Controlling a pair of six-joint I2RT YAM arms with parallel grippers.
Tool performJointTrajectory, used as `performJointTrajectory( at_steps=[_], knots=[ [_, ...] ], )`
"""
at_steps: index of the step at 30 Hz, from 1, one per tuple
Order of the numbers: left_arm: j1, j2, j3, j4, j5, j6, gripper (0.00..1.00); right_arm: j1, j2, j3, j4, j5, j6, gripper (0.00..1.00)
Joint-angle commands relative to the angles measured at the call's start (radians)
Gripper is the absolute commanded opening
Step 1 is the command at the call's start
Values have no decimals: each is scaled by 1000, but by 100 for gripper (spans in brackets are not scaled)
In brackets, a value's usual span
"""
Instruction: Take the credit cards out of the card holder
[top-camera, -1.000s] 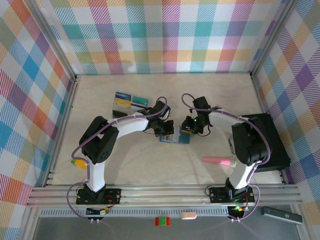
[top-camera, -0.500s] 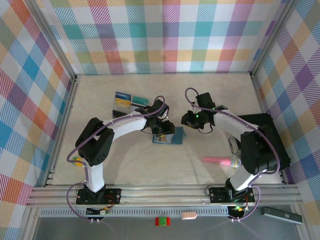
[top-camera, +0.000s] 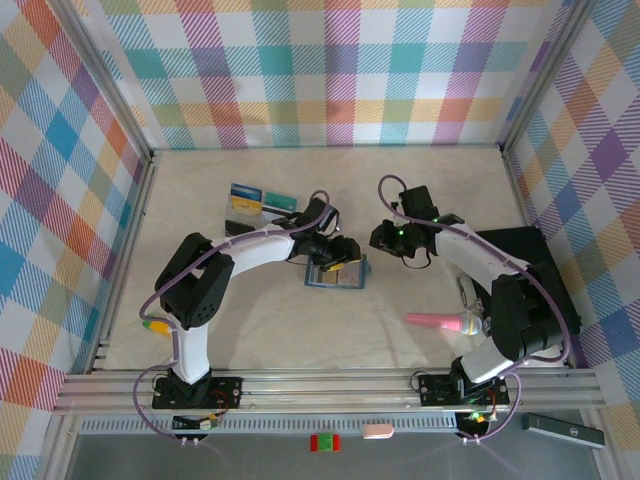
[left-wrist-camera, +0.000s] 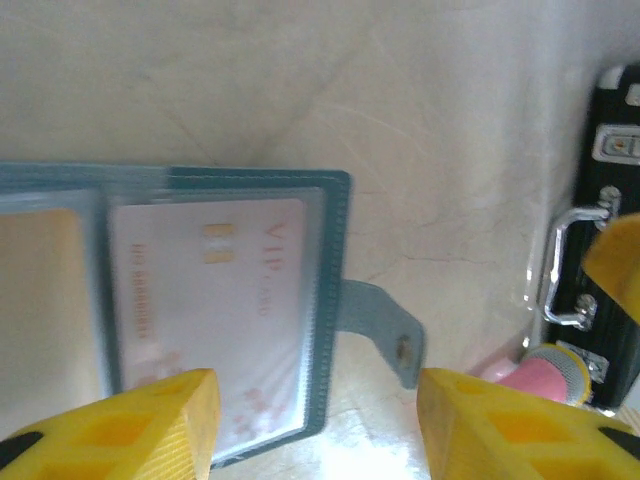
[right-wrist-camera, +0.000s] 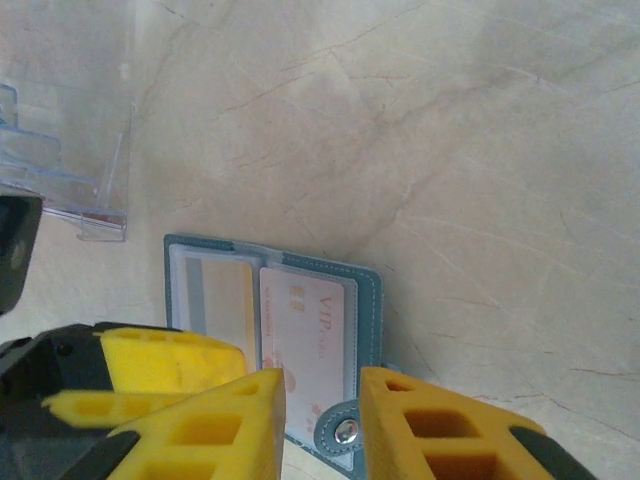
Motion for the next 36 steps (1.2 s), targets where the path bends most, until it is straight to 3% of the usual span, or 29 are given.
performJointTrajectory(
  at_steps=[1, 8, 13, 29, 36],
  knots=[
    [37, -64, -43, -16, -53, -11, 52, 36, 8, 47, -48, -2, -30, 25],
    [50, -23, -51, -4, -26, -20, 39, 110, 101, 96, -89, 22, -33, 24],
    [50, 9, -50, 23, 1, -38, 32, 119, 175, 115, -99, -26, -40, 24],
    [50, 55, -52, -67, -28, -7, 32, 118, 306, 117, -112, 17, -64, 25],
    [50, 60, -77, -60, -32, 14, 30, 116, 354, 117, -85, -30, -67, 25]
  ],
)
